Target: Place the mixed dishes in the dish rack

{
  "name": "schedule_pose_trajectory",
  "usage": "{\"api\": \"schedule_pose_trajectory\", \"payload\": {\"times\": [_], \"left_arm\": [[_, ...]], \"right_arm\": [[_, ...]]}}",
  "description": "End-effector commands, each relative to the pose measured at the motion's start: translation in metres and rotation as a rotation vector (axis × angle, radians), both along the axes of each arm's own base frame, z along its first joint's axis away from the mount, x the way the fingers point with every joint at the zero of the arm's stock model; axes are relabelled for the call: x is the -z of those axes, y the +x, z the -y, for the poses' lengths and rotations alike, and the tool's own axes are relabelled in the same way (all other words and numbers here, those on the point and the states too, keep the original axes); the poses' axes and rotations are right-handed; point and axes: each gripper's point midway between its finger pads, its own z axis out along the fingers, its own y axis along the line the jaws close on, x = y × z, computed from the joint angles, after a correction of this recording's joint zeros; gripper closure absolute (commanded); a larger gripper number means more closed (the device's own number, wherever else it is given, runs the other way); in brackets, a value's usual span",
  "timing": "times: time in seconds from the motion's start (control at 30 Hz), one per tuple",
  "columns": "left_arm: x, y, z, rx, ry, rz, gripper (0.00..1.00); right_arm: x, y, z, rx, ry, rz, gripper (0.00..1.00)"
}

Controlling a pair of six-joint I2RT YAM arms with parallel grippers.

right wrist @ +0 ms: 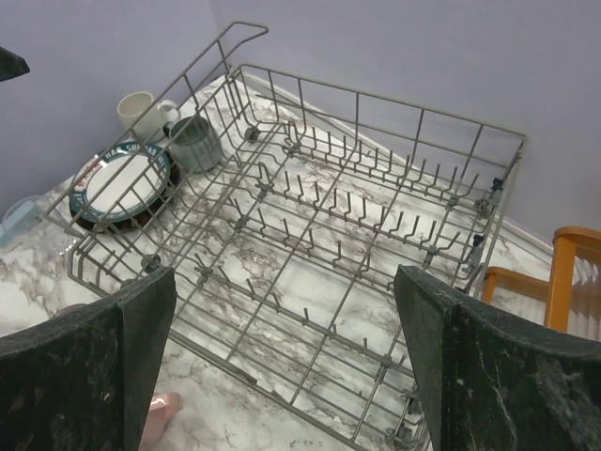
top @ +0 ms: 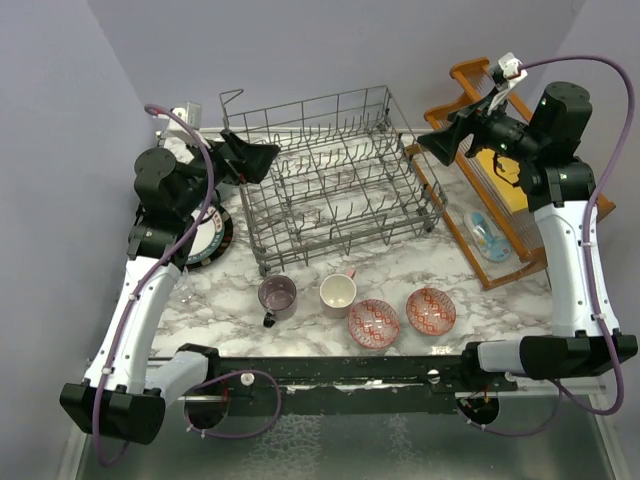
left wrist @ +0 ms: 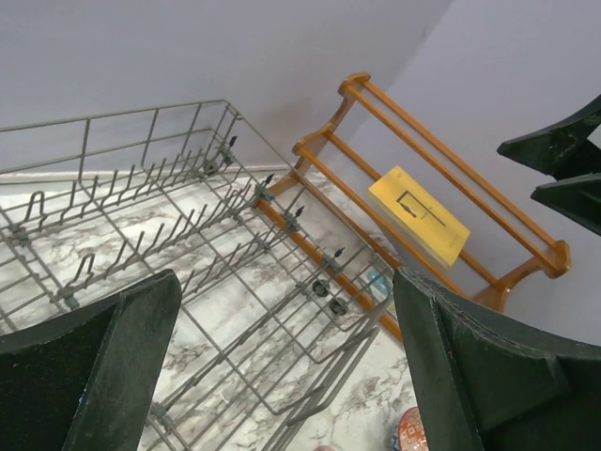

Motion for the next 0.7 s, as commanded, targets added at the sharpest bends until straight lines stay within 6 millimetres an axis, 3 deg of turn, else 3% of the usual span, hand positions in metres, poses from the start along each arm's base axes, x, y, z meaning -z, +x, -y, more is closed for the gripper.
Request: {"api": "schedule_pose_trajectory", "payload": {"times": [0.0, 0.13, 0.37, 0.67], "left_arm": [[-0.036, -0.011, 0.015, 0.097, -0.04, 0.088, 0.01], [-0.045, -0.013, 0.029, 0.163, -0.052, 0.094, 0.01], [-0.041, -0.029, 0.076, 0.298, 0.005, 0.099, 0.01], [-0.019, -0.065, 0.114, 0.47, -0.07, 0.129, 0.01]], "right_arm": [[-0.019, -0.013, 0.01, 0.079, -0.001, 0.031, 0.01], [-0.023, -0.025, 0.01, 0.074, 0.002, 0.03, 0.01], [-0.019, -0.056, -0.008, -0.093, -0.022, 0.046, 0.01], [0.021, -0.114, -0.036, -0.486, -0.058, 0.071, 0.01]]}}
